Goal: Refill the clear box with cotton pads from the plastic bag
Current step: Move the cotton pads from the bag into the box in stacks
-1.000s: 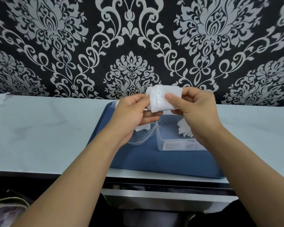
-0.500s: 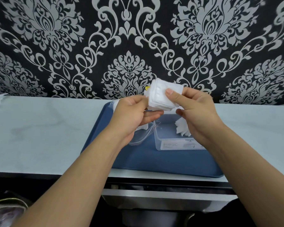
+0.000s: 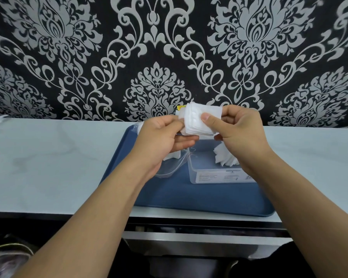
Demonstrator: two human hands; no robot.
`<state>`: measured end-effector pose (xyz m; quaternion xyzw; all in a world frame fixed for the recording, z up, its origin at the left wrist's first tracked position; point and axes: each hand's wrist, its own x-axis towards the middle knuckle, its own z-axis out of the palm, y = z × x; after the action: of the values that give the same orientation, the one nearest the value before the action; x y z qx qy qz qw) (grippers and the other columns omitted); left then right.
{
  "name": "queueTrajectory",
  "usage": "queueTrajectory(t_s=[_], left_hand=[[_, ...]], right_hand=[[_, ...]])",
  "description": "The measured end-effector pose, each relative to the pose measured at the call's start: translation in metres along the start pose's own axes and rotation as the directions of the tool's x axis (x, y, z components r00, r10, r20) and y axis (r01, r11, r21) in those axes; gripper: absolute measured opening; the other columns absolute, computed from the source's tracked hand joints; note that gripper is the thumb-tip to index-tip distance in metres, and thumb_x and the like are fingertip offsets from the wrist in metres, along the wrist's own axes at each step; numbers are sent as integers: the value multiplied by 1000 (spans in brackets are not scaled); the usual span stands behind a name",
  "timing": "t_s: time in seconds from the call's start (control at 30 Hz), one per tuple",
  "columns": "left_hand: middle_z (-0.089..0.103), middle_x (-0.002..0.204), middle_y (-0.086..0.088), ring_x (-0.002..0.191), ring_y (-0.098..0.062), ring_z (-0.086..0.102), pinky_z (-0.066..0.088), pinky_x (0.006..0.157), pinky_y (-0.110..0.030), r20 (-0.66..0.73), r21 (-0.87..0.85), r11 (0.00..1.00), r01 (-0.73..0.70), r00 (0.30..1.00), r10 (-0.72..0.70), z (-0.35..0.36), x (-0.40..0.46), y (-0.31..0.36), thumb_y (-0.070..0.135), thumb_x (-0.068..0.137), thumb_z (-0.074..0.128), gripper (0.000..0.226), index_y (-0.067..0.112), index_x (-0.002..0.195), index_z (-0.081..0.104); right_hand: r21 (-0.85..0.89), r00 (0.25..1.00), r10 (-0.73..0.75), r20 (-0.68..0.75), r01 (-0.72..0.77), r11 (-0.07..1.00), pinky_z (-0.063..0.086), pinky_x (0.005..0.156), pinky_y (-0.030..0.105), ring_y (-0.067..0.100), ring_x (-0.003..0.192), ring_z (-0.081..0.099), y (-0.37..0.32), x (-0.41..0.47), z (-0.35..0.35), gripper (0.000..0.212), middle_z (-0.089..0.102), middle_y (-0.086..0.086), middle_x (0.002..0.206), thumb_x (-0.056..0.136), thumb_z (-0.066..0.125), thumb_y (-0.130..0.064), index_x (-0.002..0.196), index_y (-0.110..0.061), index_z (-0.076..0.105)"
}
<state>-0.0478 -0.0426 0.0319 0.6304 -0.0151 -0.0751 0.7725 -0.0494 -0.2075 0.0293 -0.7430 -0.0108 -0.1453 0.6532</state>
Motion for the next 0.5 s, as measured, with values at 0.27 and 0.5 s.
queueTrajectory(t_s=[0.27, 0.5], left_hand=[[78, 96, -12, 91, -27, 77, 62, 71, -21, 56, -28, 999, 16, 998, -14, -2, -2, 0, 12, 101, 57, 17, 1, 105, 70], [76, 104, -21, 92, -31, 77, 63, 71, -26, 51, -161, 986, 36, 998, -28, 5, -3, 3, 19, 100, 57, 26, -1, 112, 68]], right_hand=[[20, 995, -73, -73, 74, 997, 54, 59, 25, 10, 61, 64, 0, -2, 0, 13, 76, 4, 74, 80, 82, -17, 89, -10, 75], [-17, 963, -201, -177, 202, 979, 55, 61, 22, 9, 62, 69, -2, -4, 5, 13, 76, -2, 75, 76, 86, -12, 85, -11, 77]])
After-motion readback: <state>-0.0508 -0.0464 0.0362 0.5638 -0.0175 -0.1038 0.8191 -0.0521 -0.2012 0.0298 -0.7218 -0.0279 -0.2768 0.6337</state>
